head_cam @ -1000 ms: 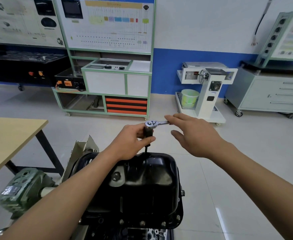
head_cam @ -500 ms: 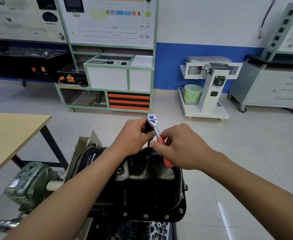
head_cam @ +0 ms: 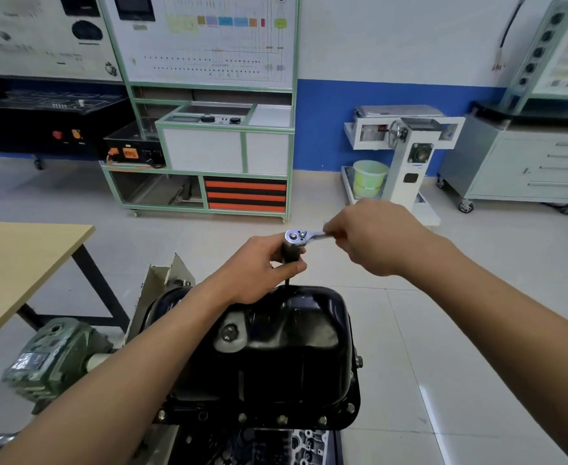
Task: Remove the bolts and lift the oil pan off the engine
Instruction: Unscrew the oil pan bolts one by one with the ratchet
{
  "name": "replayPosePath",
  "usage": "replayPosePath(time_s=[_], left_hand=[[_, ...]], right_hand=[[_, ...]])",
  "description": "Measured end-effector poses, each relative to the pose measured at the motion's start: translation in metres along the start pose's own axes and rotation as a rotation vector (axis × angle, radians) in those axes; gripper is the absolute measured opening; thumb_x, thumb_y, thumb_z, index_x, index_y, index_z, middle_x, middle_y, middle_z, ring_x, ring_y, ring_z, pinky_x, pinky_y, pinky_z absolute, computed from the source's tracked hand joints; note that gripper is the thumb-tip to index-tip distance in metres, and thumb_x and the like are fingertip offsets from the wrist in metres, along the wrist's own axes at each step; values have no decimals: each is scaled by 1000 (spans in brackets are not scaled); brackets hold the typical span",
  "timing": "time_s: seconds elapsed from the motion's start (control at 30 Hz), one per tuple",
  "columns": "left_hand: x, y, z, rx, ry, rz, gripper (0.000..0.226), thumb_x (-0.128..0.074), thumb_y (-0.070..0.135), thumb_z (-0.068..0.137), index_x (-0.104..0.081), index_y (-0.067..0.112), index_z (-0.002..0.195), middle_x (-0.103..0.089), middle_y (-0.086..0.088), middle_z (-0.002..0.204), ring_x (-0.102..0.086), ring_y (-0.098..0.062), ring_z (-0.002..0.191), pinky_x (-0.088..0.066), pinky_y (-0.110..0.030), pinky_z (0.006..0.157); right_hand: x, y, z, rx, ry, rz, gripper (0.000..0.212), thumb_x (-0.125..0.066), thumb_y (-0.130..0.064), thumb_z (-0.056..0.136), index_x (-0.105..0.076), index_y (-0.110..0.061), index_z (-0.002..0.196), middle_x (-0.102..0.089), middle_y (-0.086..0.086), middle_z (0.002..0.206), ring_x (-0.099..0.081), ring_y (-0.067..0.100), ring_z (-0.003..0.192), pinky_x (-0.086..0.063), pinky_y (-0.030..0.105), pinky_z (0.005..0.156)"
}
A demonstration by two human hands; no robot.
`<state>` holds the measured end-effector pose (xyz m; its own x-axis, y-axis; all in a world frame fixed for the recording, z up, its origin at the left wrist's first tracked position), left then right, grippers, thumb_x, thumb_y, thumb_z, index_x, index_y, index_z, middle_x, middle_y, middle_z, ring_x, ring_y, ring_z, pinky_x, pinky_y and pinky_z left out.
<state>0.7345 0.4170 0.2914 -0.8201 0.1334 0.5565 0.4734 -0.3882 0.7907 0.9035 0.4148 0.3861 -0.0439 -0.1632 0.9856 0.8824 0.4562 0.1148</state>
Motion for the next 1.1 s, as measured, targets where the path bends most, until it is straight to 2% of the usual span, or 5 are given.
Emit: replayPosePath(time_s=[0.17,0.3,0.47,0.73,1.1], left_hand=[[-2,5,-1,-4,-37,21,12,-74,22,93,-65,30,94,-69,19,89,-66,5,82,-46,-10,69],[-1,3,0,3,-41,30,10,-74,24,93,-66,29,98,-70,14,87,-68,3,81,-46,-10,71],[2,-1,2,22,28,3,11,-76,25,91,-66,28,91,-70,23,79,-69,-1,78,-51,-16,78],[3,-1,4,33,99,25,10,-77,26,90,-68,24,88,-72,0,80,-72,-25,80,-57,-47,85],[-1,6,9,69,223,171,26,-78,31,87,-61,31,67,-65,9,63,-54,-7,57,-43,-21,57]], right_hand=[[-26,0,16,112,22,116,74,-47,4,90,-35,-31,153,-28,-5,163,-35,25,140,-40,39,108],[-38,-2,15,183,37,286,82,-47,9,88,-25,-27,158,-12,-7,168,-26,20,144,-27,30,114],[-37,13,5,139,229,378,54,-56,-12,98,-44,-21,150,-41,-6,156,-39,22,137,-32,37,116],[-21,15,-46,162,281,498,15,-71,-33,90,-76,-28,103,-69,-15,78,-51,8,66,-48,37,63],[-20,-16,-48,38,70,642,22,-74,-47,82,-73,-25,83,-72,-10,67,-60,2,65,-42,20,57]])
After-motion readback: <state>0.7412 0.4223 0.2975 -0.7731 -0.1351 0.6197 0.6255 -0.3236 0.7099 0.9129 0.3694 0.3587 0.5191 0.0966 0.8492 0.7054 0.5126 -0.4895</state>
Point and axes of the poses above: each hand's wrist, its own z-axis towards the middle knuckle, its own x-axis out of the back of the hand, y = z × x, the point moved 5 cm from there along z, towards the middle knuckle
